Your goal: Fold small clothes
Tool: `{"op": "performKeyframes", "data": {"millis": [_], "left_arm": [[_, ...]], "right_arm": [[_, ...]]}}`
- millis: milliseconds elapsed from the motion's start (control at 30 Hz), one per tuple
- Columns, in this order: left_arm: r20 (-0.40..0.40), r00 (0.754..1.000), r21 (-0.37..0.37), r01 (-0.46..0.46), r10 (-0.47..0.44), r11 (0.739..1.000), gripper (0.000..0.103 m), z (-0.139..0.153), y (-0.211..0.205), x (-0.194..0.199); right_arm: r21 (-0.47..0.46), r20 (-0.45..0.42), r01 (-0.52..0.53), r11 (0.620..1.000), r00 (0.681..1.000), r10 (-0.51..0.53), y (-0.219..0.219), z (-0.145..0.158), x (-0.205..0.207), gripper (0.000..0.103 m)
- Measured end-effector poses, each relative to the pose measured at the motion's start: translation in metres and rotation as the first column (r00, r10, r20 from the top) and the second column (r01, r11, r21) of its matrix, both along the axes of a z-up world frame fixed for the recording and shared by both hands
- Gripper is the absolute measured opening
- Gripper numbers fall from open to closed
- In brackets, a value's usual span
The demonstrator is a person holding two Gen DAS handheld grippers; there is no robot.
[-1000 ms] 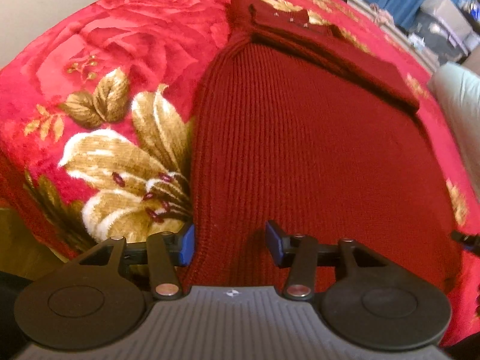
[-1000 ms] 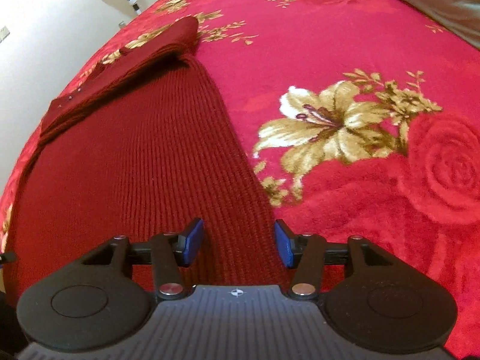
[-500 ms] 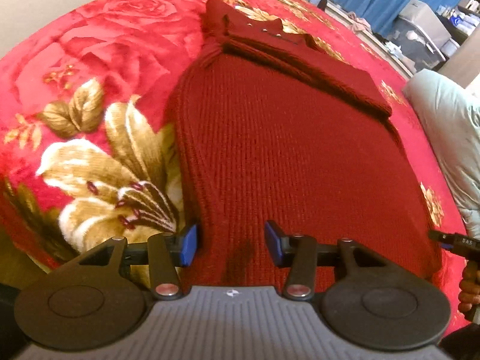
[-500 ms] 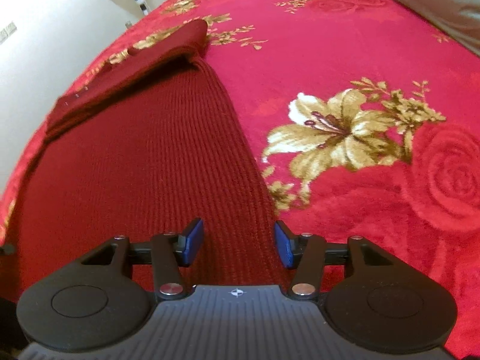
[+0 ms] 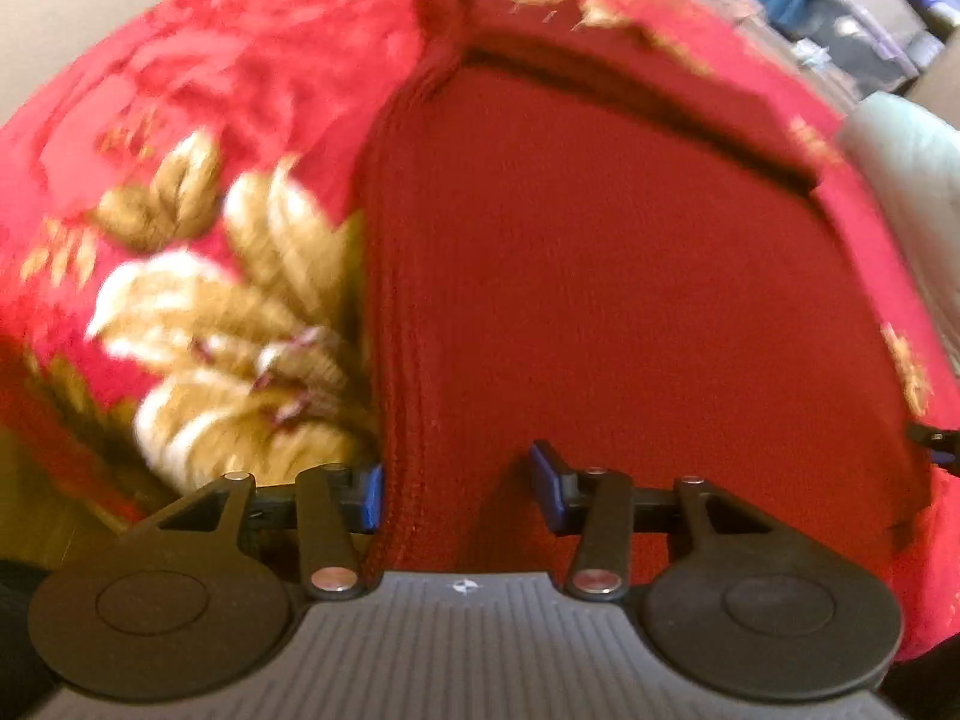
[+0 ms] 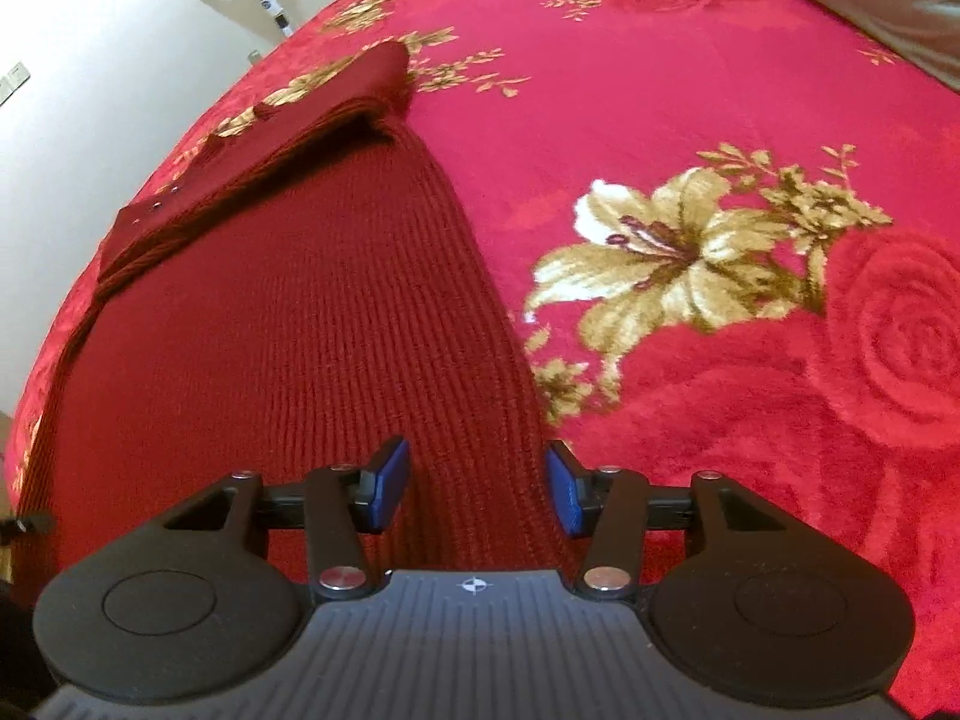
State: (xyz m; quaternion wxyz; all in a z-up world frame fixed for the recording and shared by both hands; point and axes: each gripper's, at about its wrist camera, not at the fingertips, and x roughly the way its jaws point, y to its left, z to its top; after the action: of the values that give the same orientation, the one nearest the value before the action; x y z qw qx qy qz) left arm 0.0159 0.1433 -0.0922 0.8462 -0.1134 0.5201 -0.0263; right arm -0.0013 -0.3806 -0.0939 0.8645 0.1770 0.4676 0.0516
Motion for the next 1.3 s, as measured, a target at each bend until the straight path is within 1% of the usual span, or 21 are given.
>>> {"op": "performKeyframes", "data": {"millis": [100,300,467,600,633,667,700,733,767,867,1033,1133,1300], "left_arm": [[0.003,1.000,-0.046,-0.020,0.020,0.999,0.051,0.003,0.005,-0.002],[-0.001,1.000,-0.064,-0.006,0.006,0.998,0.051,0.005,0.007,-0.007],[-0.022,1.000,-0.057,0.005,-0.006,0.998,0.051,0.003,0.005,-0.016],[-0.005,1.000,-0.048,0.015,-0.016,0.999,0.050,0.005,0.001,-0.023],[0.002,1.000,-0.052,0.015,-0.014,0.999,0.045,0.006,0.001,-0.024],[0.012,1.000,-0.052,0.012,-0.011,0.999,0.039,0.008,0.002,-0.025],[0.019,1.000,-0.054,0.012,-0.010,0.998,0.037,0.009,0.002,-0.026],[0.024,1.000,-0.055,0.015,-0.014,0.998,0.032,0.009,0.001,-0.026],[0.027,0.999,-0.051,0.021,-0.020,0.998,0.030,0.009,0.000,-0.027],[0.024,0.999,-0.026,0.036,-0.035,0.999,0.030,0.009,-0.003,-0.027],[0.008,0.999,0.004,0.046,-0.046,0.999,0.031,0.007,-0.006,-0.026],[0.006,0.999,0.010,0.050,-0.050,0.999,0.031,0.006,-0.007,-0.026],[0.004,0.999,0.014,0.053,-0.053,0.999,0.031,0.006,-0.007,-0.026]], "right_arm": [[-0.003,-0.023,0.009,1.000,1.000,-0.009,-0.002,-0.004,0.000,0.052],[-0.009,-0.027,-0.018,1.000,0.999,0.018,0.003,-0.005,0.001,0.052],[0.001,-0.032,-0.018,1.000,0.999,0.018,0.003,-0.005,-0.001,0.052],[-0.019,-0.032,-0.034,0.999,0.999,0.033,0.006,-0.004,-0.002,0.052],[-0.022,-0.031,-0.035,0.999,0.999,0.035,0.007,-0.005,-0.002,0.051],[-0.025,-0.031,-0.035,0.999,0.999,0.034,0.007,-0.004,-0.002,0.045],[-0.027,-0.031,-0.032,0.999,0.999,0.031,0.006,-0.004,-0.002,0.041],[-0.025,-0.030,-0.025,0.999,0.999,0.024,0.005,-0.003,-0.002,0.033],[-0.020,-0.029,-0.017,1.000,0.999,0.016,0.003,-0.003,-0.002,0.028],[-0.004,-0.030,-0.004,1.000,1.000,0.004,-0.002,-0.002,-0.002,0.027],[-0.035,-0.045,-0.020,0.999,0.999,0.018,0.001,-0.004,-0.002,0.028],[-0.058,-0.041,-0.034,0.998,0.999,0.031,0.005,-0.004,-0.003,0.028],[-0.060,-0.040,-0.032,0.998,0.999,0.030,0.006,-0.004,-0.003,0.027]]}}
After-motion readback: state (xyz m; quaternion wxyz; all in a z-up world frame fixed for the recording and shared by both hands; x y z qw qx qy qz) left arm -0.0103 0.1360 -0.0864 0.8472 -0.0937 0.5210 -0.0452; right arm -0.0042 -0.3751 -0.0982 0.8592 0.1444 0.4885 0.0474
